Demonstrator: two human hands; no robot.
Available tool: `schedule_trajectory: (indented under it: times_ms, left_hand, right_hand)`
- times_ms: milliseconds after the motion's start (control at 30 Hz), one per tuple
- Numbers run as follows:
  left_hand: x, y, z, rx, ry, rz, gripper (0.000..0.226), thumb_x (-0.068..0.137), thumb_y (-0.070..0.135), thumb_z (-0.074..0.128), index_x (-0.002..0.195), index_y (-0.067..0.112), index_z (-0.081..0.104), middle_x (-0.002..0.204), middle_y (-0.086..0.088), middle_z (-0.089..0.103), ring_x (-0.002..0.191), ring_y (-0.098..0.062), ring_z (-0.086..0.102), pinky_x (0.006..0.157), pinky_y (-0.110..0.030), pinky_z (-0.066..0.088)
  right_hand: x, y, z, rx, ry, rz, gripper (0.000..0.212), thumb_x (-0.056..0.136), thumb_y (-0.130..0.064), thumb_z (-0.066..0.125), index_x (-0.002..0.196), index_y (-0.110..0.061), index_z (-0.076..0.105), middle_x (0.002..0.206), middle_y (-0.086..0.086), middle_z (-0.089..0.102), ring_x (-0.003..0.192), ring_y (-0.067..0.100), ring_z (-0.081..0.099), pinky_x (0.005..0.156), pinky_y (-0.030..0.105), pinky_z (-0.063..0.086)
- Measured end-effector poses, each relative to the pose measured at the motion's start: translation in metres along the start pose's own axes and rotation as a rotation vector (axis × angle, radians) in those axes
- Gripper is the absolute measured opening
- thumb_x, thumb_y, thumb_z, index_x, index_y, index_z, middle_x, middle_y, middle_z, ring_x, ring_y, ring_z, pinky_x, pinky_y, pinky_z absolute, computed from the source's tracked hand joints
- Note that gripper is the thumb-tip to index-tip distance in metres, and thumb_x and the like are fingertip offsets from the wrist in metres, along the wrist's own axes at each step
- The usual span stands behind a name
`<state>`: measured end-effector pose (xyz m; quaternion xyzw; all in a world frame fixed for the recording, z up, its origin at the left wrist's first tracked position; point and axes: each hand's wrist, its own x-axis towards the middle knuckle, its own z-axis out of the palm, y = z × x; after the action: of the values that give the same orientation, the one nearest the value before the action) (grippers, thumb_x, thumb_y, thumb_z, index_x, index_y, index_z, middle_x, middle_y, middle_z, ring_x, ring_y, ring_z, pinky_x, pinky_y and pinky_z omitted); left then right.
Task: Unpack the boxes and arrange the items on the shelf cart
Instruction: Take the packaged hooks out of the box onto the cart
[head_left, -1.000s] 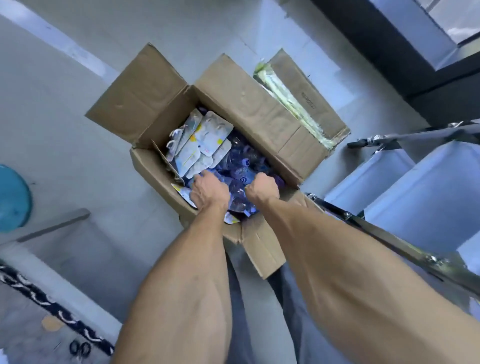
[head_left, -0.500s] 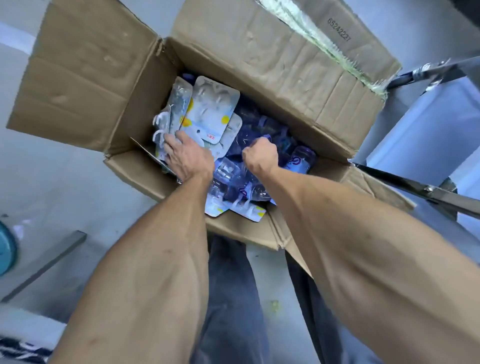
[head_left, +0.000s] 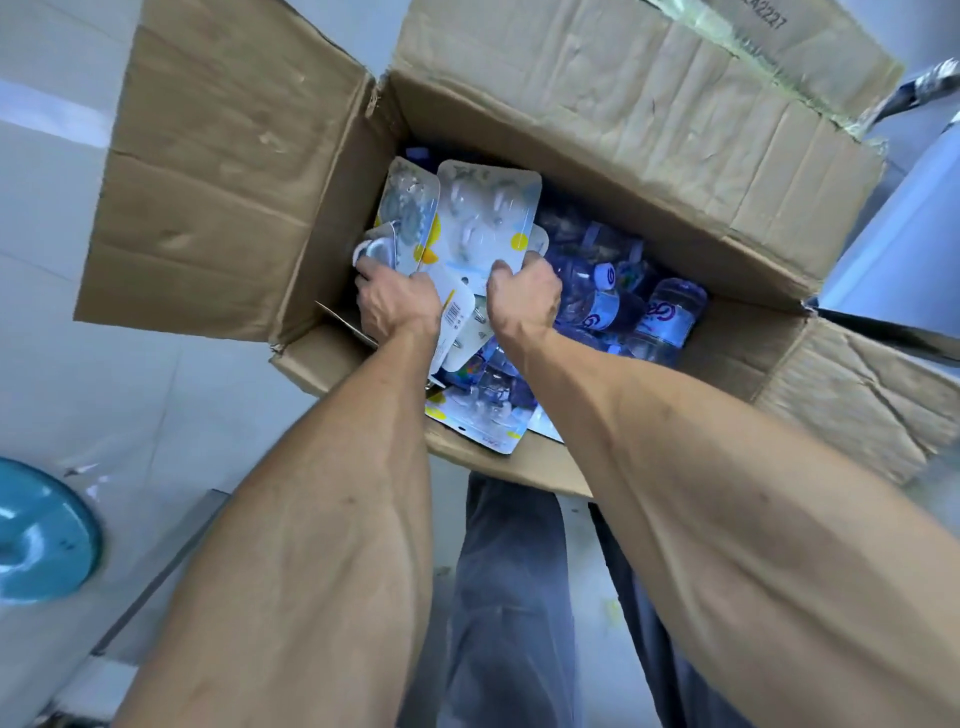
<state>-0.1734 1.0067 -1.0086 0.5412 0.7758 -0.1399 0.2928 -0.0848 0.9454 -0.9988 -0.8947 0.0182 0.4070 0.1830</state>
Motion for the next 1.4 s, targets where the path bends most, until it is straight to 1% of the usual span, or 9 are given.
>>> schedule_trajectory:
  times_ms: [233, 333, 467, 600, 700, 867, 967, 1267, 1400]
  left_hand:
    - [-0.005, 0.007, -0.007, -0.024, -0.020, 0.023, 0.045, 0.093, 0.012, 0.043, 0.138, 0.007, 0.046, 0.132, -0.019, 0.057, 0.123, -0.036, 0.051, 0.095, -0.040, 0.041]
    - [-0.007, 0.008, -0.007, 0.037, 0.021, 0.043, 0.035, 0.094, 0.021, 0.051, 0.128, 0.010, 0.053, 0.132, -0.017, 0.050, 0.125, -0.034, 0.045, 0.097, -0.039, 0.038]
    - [-0.018, 0.015, 0.001, 0.037, 0.006, 0.051, 0.039, 0.093, 0.022, 0.058, 0.127, 0.004, 0.051, 0.136, -0.017, 0.045, 0.124, -0.034, 0.047, 0.096, -0.039, 0.040]
    - [-0.025, 0.019, 0.008, -0.013, 0.013, 0.018, 0.035, 0.093, 0.017, 0.061, 0.125, 0.005, 0.053, 0.133, -0.015, 0.049, 0.116, -0.035, 0.055, 0.091, -0.037, 0.043]
    - [-0.032, 0.019, 0.009, -0.023, 0.040, 0.003, 0.035, 0.092, 0.014, 0.062, 0.124, 0.004, 0.055, 0.132, -0.015, 0.050, 0.115, -0.036, 0.056, 0.091, -0.038, 0.044]
    - [-0.041, 0.022, 0.010, 0.010, 0.031, -0.019, 0.039, 0.091, 0.009, 0.062, 0.129, 0.005, 0.057, 0.134, -0.016, 0.050, 0.116, -0.034, 0.056, 0.091, -0.036, 0.044]
    - [-0.046, 0.024, 0.009, 0.088, 0.031, 0.023, 0.039, 0.091, 0.011, 0.064, 0.129, 0.006, 0.058, 0.132, -0.015, 0.052, 0.116, -0.034, 0.057, 0.092, -0.036, 0.044]
    - [-0.079, 0.026, 0.009, 0.233, 0.066, 0.203, 0.030, 0.097, 0.022, 0.055, 0.122, 0.006, 0.056, 0.128, -0.014, 0.048, 0.116, -0.031, 0.051, 0.091, -0.042, 0.043]
    - [-0.108, 0.041, -0.006, 0.239, 0.095, 0.226, 0.030, 0.096, 0.023, 0.054, 0.120, 0.004, 0.053, 0.128, -0.014, 0.046, 0.116, -0.031, 0.048, 0.088, -0.043, 0.041]
  right_hand:
    - [-0.013, 0.038, -0.038, -0.125, 0.128, 0.066, 0.033, 0.092, -0.033, 0.049, 0.089, -0.002, 0.061, 0.092, 0.020, 0.066, 0.087, 0.034, 0.060, 0.062, 0.030, 0.031]
    - [-0.016, 0.065, -0.053, -0.130, 0.100, 0.122, 0.035, 0.091, -0.038, 0.050, 0.079, -0.005, 0.051, 0.085, 0.020, 0.059, 0.081, 0.032, 0.054, 0.064, 0.033, 0.034]
    - [-0.017, 0.093, -0.067, -0.237, -0.026, 0.275, 0.042, 0.084, -0.046, 0.054, 0.090, -0.005, 0.064, 0.094, 0.016, 0.063, 0.089, 0.033, 0.061, 0.073, 0.032, 0.046]
    - [-0.018, 0.091, -0.076, -0.473, 0.075, 0.071, 0.031, 0.084, -0.040, 0.057, 0.089, -0.010, 0.063, 0.095, 0.015, 0.067, 0.088, 0.034, 0.064, 0.069, 0.031, 0.041]
    - [-0.009, 0.078, -0.076, -0.320, 0.025, -0.009, 0.019, 0.084, -0.027, 0.055, 0.094, -0.012, 0.061, 0.093, 0.013, 0.066, 0.085, 0.034, 0.060, 0.072, 0.033, 0.046]
    - [0.000, 0.064, -0.074, 0.049, 0.023, 0.202, 0.015, 0.080, -0.030, 0.065, 0.081, -0.015, 0.062, 0.095, 0.011, 0.068, 0.082, 0.030, 0.062, 0.066, 0.028, 0.046]
    - [0.002, 0.066, -0.071, 0.127, 0.025, 0.264, 0.015, 0.078, -0.022, 0.071, 0.079, -0.016, 0.058, 0.094, 0.014, 0.070, 0.087, 0.030, 0.068, 0.077, 0.033, 0.056]
    - [-0.016, 0.069, -0.097, -0.045, -0.012, 0.147, 0.022, 0.084, -0.015, 0.057, 0.103, -0.017, 0.047, 0.093, 0.007, 0.054, 0.088, 0.031, 0.055, 0.071, 0.031, 0.038]
    - [-0.027, 0.068, -0.129, -0.123, -0.040, 0.087, 0.037, 0.084, -0.010, 0.053, 0.120, -0.017, 0.057, 0.114, 0.012, 0.060, 0.102, 0.034, 0.057, 0.075, 0.027, 0.036]
